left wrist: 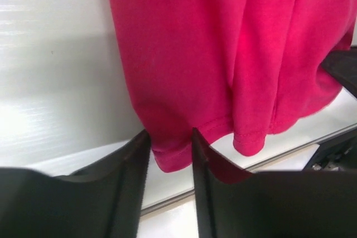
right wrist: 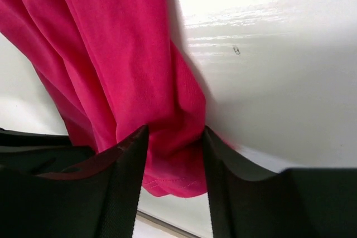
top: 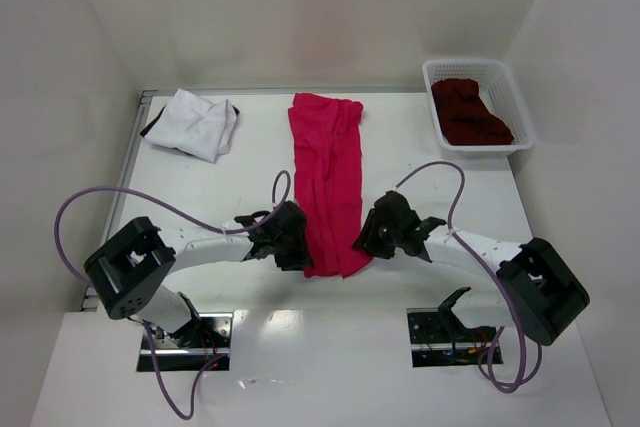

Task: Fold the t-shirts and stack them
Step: Rotate the tshirt 90 degrees

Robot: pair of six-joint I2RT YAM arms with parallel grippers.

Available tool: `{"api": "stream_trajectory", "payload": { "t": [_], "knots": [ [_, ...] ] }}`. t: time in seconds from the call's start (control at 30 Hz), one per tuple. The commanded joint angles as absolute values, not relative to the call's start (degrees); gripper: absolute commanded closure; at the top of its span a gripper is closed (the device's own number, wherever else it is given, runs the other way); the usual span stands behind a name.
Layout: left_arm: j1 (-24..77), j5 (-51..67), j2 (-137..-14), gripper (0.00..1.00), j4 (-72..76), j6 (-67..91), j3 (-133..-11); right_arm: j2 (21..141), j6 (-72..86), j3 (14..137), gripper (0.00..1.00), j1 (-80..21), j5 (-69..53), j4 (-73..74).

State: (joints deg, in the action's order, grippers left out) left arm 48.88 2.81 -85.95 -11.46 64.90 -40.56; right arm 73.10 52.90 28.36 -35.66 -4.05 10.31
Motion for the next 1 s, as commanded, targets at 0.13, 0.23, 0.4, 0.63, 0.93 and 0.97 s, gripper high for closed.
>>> {"api": "stream_trajectory", "payload": {
  "t": [0.13,0.23,0.4,0.63,0.93,0.97],
  "knots": [
    [49.04,1.41,-85.61,0.89,-12.82,65.57,-40.34,69.26,58.35,25.05,0.61,-38.4,-5.19,9.14],
    [49.04,-0.87,-82.98,1.0,-15.99,66.09,-40.34,65.58,60.37,23.82,0.7,-38.94,-5.19,9.67],
    [49.04,-2.81,-79.63,1.0,-20.55,66.09,-40.96,59.17,62.57,23.29,0.84,-38.94,-6.85,11.51],
    [49.04,-3.52,-75.59,1.0,-23.64,66.09,-40.96,56.08,63.72,20.75,0.85,-38.94,-8.61,12.04],
    [49.04,-1.58,-75.59,0.82,-23.03,65.57,-39.2,55.02,62.5,20.21,0.56,-39.55,-11.07,13.1],
    [49.04,-1.58,-74.72,0.75,-23.64,65.57,-39.2,55.02,62.49,20.21,0.54,-39.55,-10.47,14.14]
  ]
}}
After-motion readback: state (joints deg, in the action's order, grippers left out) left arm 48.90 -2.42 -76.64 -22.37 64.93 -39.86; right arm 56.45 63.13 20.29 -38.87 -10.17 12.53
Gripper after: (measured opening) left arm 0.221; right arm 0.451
